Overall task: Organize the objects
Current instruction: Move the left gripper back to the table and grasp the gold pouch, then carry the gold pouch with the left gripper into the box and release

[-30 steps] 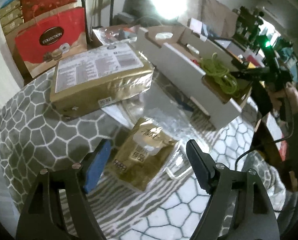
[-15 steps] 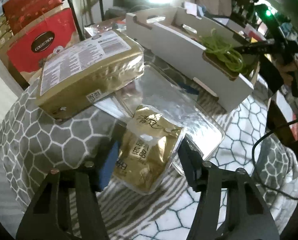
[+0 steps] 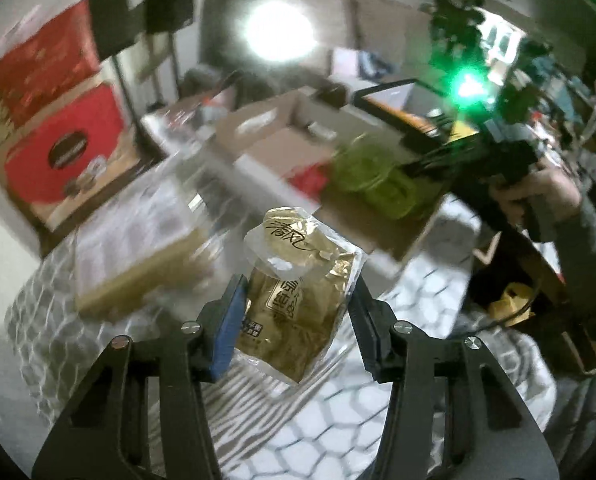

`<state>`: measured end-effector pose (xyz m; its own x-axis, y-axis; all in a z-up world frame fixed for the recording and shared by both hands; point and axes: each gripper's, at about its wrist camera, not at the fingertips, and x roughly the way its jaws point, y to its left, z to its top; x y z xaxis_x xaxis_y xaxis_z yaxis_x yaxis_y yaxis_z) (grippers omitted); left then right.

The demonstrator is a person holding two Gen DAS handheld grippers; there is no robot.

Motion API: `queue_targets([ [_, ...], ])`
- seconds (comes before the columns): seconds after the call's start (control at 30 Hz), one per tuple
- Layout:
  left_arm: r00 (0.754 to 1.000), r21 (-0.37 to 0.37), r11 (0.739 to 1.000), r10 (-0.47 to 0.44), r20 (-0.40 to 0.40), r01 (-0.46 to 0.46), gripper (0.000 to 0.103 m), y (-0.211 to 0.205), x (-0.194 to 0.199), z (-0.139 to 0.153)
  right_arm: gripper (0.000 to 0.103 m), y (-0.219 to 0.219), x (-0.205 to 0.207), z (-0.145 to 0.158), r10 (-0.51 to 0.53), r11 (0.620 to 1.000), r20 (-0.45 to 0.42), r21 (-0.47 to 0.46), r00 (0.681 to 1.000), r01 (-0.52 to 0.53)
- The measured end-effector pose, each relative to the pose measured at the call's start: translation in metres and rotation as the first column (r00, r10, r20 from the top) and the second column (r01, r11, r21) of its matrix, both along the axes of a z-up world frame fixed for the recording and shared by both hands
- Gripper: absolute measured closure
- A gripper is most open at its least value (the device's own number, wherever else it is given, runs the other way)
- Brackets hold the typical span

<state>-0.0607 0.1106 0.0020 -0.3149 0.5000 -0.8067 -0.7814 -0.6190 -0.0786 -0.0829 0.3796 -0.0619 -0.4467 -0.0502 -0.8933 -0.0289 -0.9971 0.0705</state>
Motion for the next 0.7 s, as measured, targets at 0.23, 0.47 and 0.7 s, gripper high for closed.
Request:
queue_targets([
  [0.23,0.993,-0.058,0.992,-0.117,-0.025,0.115,0.055,0.072,0.004,0.007,0.088,0.002,0.001,0.000,0.000,1.000,-0.001,-0.008,1.000,0.000],
  [0.47,0.983,-0.174,0.969,-0.184,-0.019,0.178,0.055,0.119,0.006,-0.011,0.088,0.004,0.001,0.000,0.001,1.000,-0.002,-0.012,1.000,-0.001],
  [0.7,0.981,-0.302,0.934,-0.194,0.014,0.189,0.050,0.144,0.004,-0.037,0.088,0.005,0.000,0.000,0.002,1.000,-0.003,-0.020,1.000,-0.002],
])
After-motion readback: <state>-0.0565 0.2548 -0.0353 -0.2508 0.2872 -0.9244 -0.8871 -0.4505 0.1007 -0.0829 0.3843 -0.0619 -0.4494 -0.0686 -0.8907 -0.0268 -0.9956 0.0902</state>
